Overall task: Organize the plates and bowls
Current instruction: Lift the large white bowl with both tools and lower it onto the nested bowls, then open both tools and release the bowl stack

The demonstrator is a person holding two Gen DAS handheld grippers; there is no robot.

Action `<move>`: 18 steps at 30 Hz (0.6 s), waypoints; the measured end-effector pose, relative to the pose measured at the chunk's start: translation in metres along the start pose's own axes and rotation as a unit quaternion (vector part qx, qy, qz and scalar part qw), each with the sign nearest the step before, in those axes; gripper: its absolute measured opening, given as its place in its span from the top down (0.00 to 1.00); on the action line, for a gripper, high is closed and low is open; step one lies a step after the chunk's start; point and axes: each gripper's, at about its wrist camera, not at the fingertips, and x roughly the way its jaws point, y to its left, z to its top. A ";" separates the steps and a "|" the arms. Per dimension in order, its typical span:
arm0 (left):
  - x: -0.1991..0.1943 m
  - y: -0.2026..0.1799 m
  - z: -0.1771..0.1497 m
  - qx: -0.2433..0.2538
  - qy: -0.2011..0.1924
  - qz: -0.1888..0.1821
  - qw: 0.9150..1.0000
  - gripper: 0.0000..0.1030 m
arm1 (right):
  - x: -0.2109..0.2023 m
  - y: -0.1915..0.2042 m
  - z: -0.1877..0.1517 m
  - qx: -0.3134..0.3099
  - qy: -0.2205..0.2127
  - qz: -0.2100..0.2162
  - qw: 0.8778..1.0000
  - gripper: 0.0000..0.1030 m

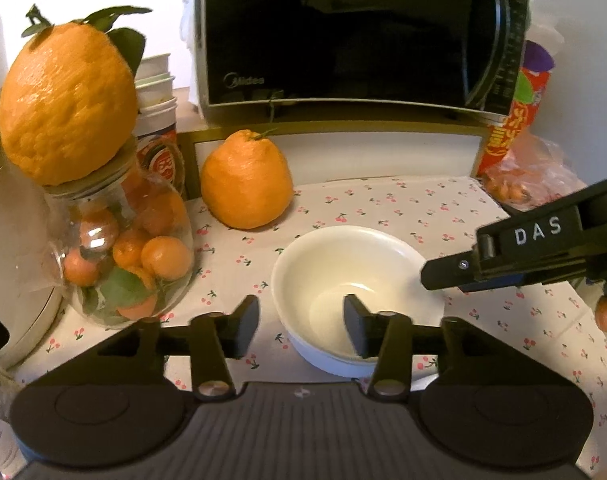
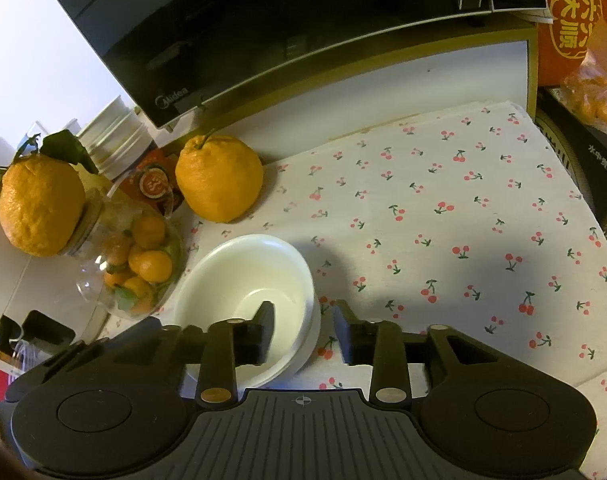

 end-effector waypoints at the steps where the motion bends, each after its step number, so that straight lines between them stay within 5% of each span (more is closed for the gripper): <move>1: -0.001 0.000 0.000 0.003 -0.005 -0.003 1.000 0.48 | -0.001 -0.001 0.000 0.000 -0.002 0.000 1.000 0.54; 4: -0.004 0.001 -0.001 0.008 -0.016 -0.012 1.000 0.33 | -0.003 -0.004 -0.001 -0.001 -0.013 0.011 1.000 0.41; 10: -0.001 0.003 -0.005 0.008 -0.022 -0.037 0.999 0.14 | -0.003 -0.005 -0.002 -0.013 -0.022 0.017 1.000 0.33; 18: 0.009 0.002 -0.012 0.009 -0.012 -0.060 0.998 0.08 | 0.005 -0.002 -0.007 -0.023 -0.017 0.010 1.000 0.30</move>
